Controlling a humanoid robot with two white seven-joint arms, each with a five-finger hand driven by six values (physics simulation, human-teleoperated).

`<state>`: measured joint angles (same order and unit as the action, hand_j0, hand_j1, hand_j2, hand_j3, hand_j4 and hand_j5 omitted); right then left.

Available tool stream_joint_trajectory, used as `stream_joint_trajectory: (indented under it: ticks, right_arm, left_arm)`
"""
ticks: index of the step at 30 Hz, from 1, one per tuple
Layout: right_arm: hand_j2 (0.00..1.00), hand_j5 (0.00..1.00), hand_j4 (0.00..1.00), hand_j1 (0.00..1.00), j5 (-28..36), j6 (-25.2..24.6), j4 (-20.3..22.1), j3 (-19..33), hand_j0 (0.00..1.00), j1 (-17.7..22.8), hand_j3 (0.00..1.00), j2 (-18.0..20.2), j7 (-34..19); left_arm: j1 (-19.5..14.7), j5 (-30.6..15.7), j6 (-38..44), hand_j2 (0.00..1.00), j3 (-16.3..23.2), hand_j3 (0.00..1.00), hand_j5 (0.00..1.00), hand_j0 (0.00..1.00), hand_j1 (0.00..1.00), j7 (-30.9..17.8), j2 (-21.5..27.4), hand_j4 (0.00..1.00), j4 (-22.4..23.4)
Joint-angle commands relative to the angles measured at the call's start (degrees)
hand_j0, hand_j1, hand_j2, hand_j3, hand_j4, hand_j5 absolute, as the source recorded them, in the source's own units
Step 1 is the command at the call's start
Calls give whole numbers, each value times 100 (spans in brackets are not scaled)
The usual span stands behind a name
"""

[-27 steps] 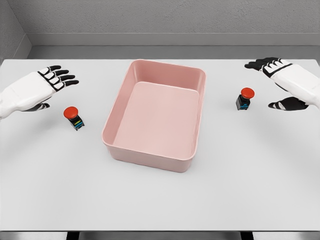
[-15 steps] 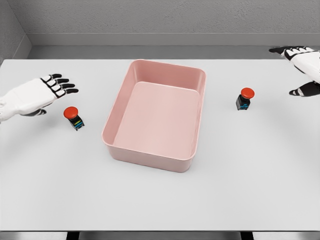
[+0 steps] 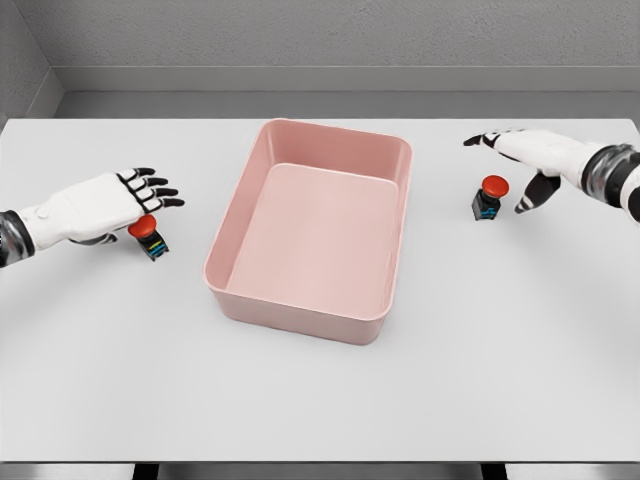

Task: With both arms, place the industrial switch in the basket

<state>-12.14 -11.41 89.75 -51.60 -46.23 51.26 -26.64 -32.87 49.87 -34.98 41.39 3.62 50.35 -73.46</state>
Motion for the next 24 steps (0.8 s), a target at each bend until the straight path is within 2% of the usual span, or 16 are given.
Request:
stream_joint_trajectory:
  ticks: [1, 5, 13, 16, 17, 24]
  right_arm:
    - [100, 100, 100, 100, -8, -19, -124, -175, 100, -9, 100, -107, -113]
    - [100, 100, 100, 100, -8, -336, -168, -211, 100, -79, 100, -169, -263]
    - [100, 100, 100, 100, -8, -336, -766, -211, 100, -237, 100, -266, -368]
    - [100, 100, 100, 100, -8, -327, -1021, -439, 100, -404, 100, -415, -368]
    - [100, 100, 100, 100, -8, -336, -1030, -474, 100, -413, 100, -415, -368]
    - [100, 100, 100, 100, -8, -327, -1021, -588, 100, -519, 100, -520, -359]
  left_arm:
    - [0, -38, -2, 100, 19, 100, 100, 100, 100, -2, -8, 100, -107]
    - [44, -47, -2, 100, 19, 100, 100, 100, 100, 7, 1, 100, -274]
    - [26, -38, -2, 100, 106, 100, 100, 100, 100, -2, 1, 100, -309]
    - [35, 14, -2, 100, 115, 100, 100, 100, 100, -54, 19, 100, -309]
    - [35, 23, -2, 100, 115, 100, 100, 100, 100, -230, 19, 100, -309]
    - [26, 41, -2, 91, 133, 91, 91, 91, 91, -406, 28, 91, -318]
